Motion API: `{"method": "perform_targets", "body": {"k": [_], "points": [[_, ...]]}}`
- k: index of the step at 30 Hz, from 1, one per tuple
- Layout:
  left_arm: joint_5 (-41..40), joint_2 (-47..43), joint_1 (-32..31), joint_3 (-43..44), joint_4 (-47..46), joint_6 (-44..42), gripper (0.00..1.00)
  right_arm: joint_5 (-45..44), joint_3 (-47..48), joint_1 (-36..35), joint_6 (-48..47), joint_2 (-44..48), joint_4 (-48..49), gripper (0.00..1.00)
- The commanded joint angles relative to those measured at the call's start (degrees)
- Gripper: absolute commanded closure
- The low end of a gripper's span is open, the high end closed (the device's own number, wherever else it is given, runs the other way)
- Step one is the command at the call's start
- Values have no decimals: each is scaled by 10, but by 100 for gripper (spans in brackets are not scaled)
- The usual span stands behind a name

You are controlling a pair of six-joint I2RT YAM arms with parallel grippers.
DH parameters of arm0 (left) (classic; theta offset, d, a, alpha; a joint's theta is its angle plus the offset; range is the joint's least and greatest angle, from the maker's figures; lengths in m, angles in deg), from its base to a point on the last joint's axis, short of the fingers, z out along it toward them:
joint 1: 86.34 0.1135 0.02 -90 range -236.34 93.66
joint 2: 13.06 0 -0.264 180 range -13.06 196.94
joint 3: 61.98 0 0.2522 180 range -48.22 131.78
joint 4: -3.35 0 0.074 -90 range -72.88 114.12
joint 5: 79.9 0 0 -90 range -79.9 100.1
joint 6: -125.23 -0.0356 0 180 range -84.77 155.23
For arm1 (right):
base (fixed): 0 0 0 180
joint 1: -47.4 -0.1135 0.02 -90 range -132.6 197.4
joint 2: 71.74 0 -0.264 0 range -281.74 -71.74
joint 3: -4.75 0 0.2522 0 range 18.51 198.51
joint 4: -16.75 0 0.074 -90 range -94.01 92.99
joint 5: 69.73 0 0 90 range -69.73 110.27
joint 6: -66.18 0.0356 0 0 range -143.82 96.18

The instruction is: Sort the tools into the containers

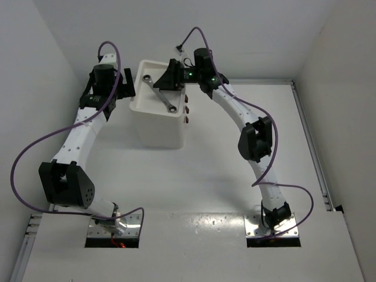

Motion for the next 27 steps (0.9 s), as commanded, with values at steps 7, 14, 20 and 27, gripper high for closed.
{"method": "perform_targets", "body": {"k": [7, 14, 20, 27], "points": [[8, -16, 3, -6, -3, -6, 0, -107, -74, 39, -60, 146, 28, 41], [3, -36, 3, -17, -10, -6, 0, -293, -183, 146, -162, 278, -159, 40], [-8, -55, -2, -29, -28, -24, 0, -437, -307, 201, -250, 329, -421, 51], [-24, -65, -2, -29, -41, -25, 0, -431, -565, 229, -250, 388, -423, 51]]}}
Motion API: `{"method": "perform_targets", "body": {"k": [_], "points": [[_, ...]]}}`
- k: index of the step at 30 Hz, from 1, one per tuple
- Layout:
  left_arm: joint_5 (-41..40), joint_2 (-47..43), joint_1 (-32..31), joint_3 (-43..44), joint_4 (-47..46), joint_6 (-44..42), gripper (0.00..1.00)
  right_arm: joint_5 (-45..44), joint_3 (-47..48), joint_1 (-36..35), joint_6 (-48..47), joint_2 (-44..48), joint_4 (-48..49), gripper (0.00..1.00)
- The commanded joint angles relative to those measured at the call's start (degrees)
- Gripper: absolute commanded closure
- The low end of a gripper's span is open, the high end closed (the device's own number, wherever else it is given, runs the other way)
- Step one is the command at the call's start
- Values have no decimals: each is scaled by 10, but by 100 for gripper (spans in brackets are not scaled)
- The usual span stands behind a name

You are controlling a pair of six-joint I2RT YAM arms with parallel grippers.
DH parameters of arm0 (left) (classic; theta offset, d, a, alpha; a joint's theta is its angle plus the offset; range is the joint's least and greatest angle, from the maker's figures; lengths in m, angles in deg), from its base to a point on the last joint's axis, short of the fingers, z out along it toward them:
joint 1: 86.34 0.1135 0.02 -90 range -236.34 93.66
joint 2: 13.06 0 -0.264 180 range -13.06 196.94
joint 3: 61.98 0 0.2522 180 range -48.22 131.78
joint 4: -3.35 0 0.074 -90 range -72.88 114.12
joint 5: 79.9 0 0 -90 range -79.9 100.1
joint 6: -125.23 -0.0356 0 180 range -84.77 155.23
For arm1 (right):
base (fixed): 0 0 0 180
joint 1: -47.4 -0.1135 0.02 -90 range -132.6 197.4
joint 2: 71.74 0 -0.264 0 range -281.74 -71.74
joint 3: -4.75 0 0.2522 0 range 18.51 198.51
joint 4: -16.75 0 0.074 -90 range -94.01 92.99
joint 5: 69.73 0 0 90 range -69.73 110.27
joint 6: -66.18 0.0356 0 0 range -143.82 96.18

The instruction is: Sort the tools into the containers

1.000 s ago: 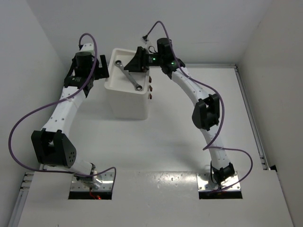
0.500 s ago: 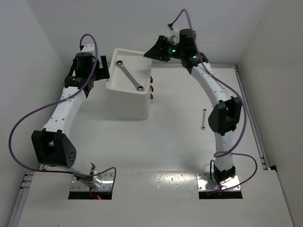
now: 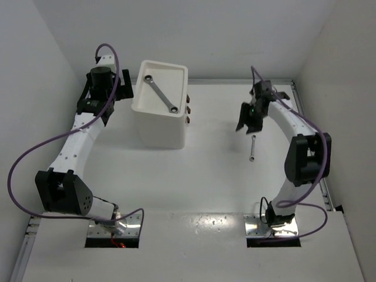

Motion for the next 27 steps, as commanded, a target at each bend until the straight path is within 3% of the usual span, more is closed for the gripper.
{"method": "perform_targets", "body": {"k": [1, 11, 27], "points": [[-6, -30, -6, 1, -28, -2, 0, -33, -73, 13, -15, 11, -42, 51], [23, -56, -6, 46, -33, 9, 0, -100, -75, 64, -15, -74, -36, 51], [-7, -77, -6, 72, -38, 4, 0, -102, -13, 59, -21, -181, -18, 56]]}}
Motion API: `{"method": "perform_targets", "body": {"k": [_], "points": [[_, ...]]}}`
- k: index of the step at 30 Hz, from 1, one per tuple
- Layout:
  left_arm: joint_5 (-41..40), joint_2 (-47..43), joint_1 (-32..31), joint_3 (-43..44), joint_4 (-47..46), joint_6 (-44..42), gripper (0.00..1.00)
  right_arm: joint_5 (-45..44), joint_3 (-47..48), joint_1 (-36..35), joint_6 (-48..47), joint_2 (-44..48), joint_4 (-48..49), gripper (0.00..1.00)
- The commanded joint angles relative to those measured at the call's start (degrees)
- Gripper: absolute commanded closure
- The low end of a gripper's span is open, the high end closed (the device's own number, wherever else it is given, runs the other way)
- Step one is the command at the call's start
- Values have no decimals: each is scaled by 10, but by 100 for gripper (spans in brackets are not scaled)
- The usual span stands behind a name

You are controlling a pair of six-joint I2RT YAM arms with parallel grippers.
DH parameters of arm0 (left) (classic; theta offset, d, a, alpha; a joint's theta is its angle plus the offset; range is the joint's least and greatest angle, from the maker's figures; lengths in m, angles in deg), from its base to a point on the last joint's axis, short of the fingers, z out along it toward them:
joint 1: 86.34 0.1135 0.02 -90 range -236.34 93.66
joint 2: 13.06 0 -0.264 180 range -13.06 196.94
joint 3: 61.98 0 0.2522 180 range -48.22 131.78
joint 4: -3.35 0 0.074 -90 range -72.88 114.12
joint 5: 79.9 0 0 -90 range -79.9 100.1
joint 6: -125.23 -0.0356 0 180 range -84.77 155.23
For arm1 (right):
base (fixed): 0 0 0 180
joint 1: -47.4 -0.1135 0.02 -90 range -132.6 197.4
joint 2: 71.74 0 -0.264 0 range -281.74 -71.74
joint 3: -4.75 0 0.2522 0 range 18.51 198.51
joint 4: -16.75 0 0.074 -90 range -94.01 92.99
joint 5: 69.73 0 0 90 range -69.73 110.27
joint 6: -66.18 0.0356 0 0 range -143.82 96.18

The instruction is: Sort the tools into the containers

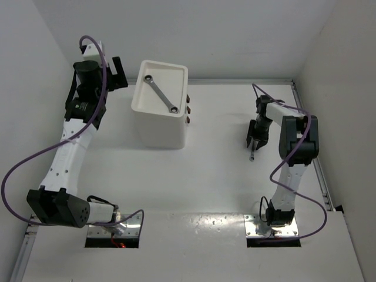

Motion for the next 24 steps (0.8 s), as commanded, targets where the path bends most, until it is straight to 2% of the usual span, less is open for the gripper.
{"method": "perform_targets", "body": {"k": [1, 4, 7, 11, 12, 13, 16, 24], "points": [[-11, -16, -5, 31, -24, -2, 0, -25, 37, -4, -6, -17, 9, 56], [-25, -16, -5, 37, -24, -9, 0, -53, 42, -4, -6, -31, 9, 58], [-37, -16, -5, 37, -24, -9, 0, -59, 36, -4, -13, -42, -2, 67], [-37, -16, -5, 37, -24, -9, 0, -59, 5, -4, -13, -42, -2, 85], [-42, -16, -5, 37, -24, -14, 0, -59, -1, -4, -13, -35, -2, 96], [-43, -16, -5, 30, -24, -14, 0, -59, -9, -4, -13, -35, -2, 100], [-43, -22, -5, 17, -24, -14, 0, -13, -9, -4, -13, -16, -2, 100], [-13, -22, -5, -20, -24, -3, 0, 185, 101, -22, -29, 43, -9, 100]]}}
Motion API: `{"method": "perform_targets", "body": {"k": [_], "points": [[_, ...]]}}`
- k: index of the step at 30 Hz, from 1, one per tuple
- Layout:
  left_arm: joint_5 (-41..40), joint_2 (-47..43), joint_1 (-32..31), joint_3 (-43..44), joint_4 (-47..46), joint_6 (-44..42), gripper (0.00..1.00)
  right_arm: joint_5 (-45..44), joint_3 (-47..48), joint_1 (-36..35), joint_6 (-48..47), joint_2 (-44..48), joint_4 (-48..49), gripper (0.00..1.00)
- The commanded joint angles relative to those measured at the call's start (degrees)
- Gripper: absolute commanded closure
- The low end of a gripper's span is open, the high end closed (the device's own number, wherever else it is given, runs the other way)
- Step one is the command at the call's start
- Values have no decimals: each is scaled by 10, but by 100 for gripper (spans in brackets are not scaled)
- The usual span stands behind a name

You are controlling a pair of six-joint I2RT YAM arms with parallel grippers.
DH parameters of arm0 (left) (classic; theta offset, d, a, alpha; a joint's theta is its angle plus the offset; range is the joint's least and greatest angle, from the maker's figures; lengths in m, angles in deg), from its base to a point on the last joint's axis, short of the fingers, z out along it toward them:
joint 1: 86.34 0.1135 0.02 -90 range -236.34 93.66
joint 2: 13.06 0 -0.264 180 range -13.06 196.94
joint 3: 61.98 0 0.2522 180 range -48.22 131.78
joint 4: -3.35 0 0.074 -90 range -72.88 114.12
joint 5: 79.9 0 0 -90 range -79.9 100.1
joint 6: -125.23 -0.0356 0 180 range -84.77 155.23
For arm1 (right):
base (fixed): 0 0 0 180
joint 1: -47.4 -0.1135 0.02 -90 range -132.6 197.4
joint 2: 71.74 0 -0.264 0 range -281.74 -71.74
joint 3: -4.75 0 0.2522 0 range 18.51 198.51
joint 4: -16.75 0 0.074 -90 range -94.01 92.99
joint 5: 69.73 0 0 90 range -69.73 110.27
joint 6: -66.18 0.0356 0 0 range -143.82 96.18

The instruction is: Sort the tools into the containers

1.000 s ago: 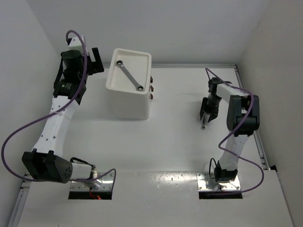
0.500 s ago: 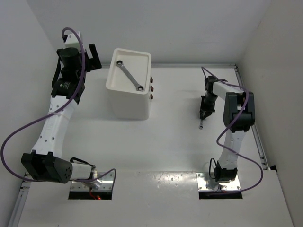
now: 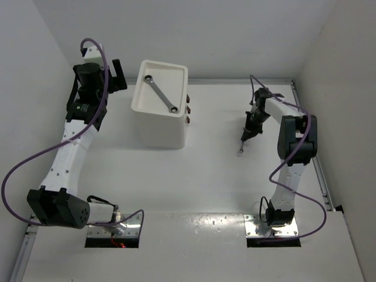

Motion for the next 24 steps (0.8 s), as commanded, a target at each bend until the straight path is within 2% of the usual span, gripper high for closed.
{"method": "perform_targets", "body": {"k": [1, 5, 8, 10, 11, 12, 15, 18, 20, 24], "points": [[22, -17, -5, -14, -11, 5, 0, 107, 54, -10, -11, 65, 6, 100], [30, -17, -5, -25, -11, 5, 0, 163, 73, -15, -11, 101, 31, 100], [37, -17, -5, -30, -6, -1, 0, 241, 140, -15, -11, 107, 78, 100], [42, -17, -5, -30, 0, -7, 0, 385, 210, -15, -20, 96, 131, 100], [42, -17, -5, -30, 0, -7, 0, 386, 228, -15, -15, 89, 158, 100], [42, -17, -5, -30, 0, -7, 0, 426, 268, -15, -5, 68, 202, 100], [42, -12, -5, -35, 5, -7, 0, 488, 368, -20, 50, 18, 240, 100], [42, -12, -5, -36, 10, -7, 0, 504, 403, -37, 78, -16, 286, 100], [42, -12, -5, -41, 10, -7, 0, 513, 391, -53, 145, -16, 392, 100], [42, -12, -5, -47, 10, -7, 0, 505, 430, -97, 187, -52, 484, 100]]}}
